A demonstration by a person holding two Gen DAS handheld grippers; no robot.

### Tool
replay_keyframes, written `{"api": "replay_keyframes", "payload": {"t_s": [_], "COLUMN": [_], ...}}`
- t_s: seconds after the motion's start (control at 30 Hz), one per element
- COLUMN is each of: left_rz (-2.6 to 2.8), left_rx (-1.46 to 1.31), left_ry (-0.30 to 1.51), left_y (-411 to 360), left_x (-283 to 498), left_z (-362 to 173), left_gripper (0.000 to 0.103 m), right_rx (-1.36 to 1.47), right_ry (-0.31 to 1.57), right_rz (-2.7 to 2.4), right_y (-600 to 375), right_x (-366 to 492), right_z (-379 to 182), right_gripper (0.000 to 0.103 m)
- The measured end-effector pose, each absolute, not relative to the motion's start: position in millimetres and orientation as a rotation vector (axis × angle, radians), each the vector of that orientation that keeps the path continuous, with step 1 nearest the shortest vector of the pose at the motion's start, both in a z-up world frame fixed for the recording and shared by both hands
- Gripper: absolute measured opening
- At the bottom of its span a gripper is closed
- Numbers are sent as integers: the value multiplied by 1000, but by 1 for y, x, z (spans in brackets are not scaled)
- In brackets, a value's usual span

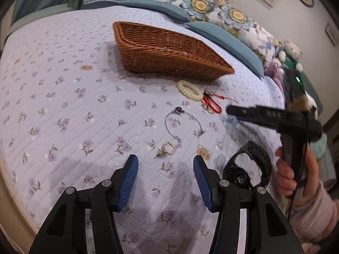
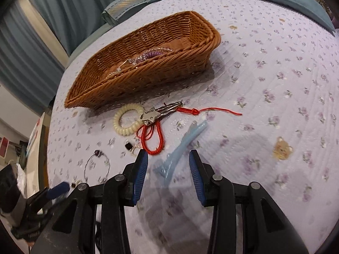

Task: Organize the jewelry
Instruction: 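Move both open tools back toward the jewelry beside the basket, then grasp the small gold charm with the left tool while the right tool grasps the light blue hair clip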

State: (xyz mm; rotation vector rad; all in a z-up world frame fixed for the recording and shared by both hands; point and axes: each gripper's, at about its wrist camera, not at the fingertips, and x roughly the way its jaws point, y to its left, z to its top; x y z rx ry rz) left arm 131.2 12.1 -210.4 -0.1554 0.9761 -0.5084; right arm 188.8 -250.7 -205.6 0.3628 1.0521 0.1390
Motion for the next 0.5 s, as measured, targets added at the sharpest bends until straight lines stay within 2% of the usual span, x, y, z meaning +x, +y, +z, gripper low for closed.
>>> {"api": "replay_keyframes", "payload": {"t_s": [0.27, 0.37, 0.43, 0.5], "left_rz": [-504, -498, -494, -503], "left_rx": [-27, 9, 33, 35], "left_ry": [957, 948, 943, 945], "left_y": [1, -2, -4, -3], "left_x": [139, 142, 144, 145], "left_z": [-211, -212, -212, -211], "left_gripper": [54, 44, 29, 22], "right_rx": [249, 208, 193, 182], "right_ry": [1032, 1024, 1023, 1020], "right_rz": [69, 55, 51, 47], "right_y": [-231, -226, -224, -224], "right_x": [198, 199, 199, 198], "right_z": [-211, -211, -211, -210], "right_gripper": [43, 43, 41, 37]}}
